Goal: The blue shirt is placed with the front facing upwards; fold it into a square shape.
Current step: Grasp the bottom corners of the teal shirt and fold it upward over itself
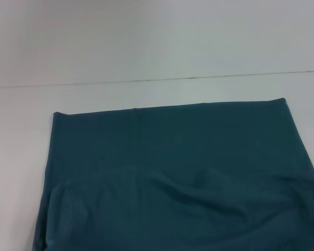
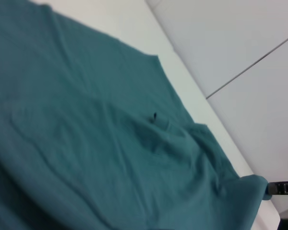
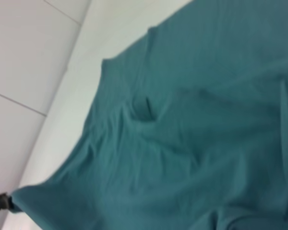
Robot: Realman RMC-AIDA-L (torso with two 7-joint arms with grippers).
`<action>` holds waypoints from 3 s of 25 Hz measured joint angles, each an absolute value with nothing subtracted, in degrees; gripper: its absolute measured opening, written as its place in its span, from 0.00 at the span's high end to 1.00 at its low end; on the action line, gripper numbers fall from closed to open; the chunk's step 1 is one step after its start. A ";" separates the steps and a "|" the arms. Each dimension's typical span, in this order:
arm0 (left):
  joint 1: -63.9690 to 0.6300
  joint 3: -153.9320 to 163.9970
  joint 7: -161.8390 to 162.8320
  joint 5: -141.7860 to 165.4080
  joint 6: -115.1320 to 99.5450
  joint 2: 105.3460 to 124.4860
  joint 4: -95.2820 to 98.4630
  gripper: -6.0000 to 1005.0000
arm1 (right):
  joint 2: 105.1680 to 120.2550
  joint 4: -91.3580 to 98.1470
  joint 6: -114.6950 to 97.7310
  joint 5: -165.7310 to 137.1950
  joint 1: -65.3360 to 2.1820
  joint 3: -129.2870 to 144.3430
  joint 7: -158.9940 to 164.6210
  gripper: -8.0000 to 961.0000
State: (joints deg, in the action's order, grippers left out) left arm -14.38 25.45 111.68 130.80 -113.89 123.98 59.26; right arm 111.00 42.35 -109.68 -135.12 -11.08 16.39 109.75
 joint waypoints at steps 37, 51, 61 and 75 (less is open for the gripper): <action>-35.59 20.51 118.59 129.90 -83.99 117.63 46.57 0.96 | 108.31 36.30 -84.42 -125.61 -30.52 10.81 123.67 0.90; -38.85 25.60 118.05 129.91 -73.06 117.72 43.11 0.96 | 108.32 33.38 -76.02 -125.20 -32.19 13.36 123.66 0.89; -40.61 30.34 117.84 129.92 -63.29 117.82 39.91 0.96 | 109.01 31.20 -67.87 -125.15 -34.98 15.57 123.59 0.89; -42.73 33.75 116.17 129.91 -54.86 118.09 36.18 0.91 | 109.66 28.89 -59.37 -125.20 -37.35 17.98 123.12 0.89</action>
State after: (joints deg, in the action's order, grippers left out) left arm -42.73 33.75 116.17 129.91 -54.86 118.09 36.18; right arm 109.66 28.89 -59.37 -125.20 -37.35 17.98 123.12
